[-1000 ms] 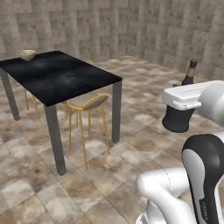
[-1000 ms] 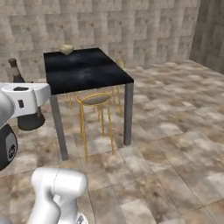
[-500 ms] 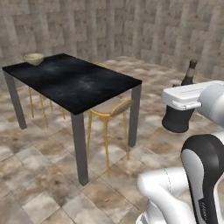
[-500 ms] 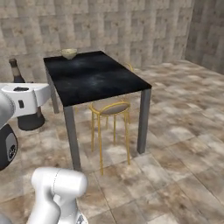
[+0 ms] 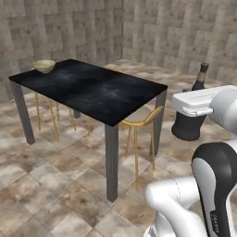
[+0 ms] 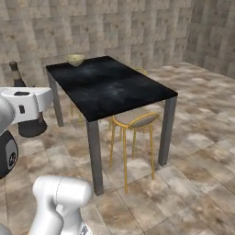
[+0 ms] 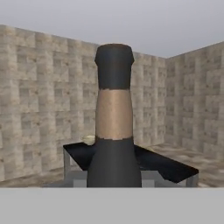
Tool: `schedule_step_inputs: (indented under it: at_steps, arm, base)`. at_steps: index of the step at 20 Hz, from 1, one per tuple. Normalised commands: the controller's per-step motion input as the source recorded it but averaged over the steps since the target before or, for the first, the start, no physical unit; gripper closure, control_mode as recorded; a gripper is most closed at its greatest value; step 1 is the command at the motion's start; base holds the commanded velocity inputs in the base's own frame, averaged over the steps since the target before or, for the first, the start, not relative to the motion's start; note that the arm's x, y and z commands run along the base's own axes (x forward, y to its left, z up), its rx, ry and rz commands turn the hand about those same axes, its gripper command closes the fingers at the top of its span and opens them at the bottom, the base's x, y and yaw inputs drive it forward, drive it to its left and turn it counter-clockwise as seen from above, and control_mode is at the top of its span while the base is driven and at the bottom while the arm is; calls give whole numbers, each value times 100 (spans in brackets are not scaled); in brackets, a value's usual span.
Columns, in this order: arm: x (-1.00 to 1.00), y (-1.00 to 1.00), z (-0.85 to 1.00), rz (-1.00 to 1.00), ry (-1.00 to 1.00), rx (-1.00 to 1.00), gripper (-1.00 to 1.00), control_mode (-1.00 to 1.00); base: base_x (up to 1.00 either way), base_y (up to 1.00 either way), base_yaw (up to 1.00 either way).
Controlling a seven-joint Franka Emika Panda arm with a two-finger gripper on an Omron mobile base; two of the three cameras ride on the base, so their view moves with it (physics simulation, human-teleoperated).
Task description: There is a bowl on the dining counter. Grab a lemon wedge from the fridge and place it in the bowl. Then get the liquor bottle and glass cup from the cabinet and place them next to the bowl.
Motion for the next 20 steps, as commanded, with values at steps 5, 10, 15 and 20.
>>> schedule_step_inputs:
  at_steps: [5,10,15,20]
  arm:
    - [0,0,0,0,0,0,100,100]
    - [0,0,0,0,0,0,100,100]
    - [0,0,0,0,0,0,100,100]
    - [0,0,0,0,0,0,100,100]
  base:
    - [23,100,-22]
    - [23,100,-19]
    - [24,98,-21]
    - [38,100,-25]
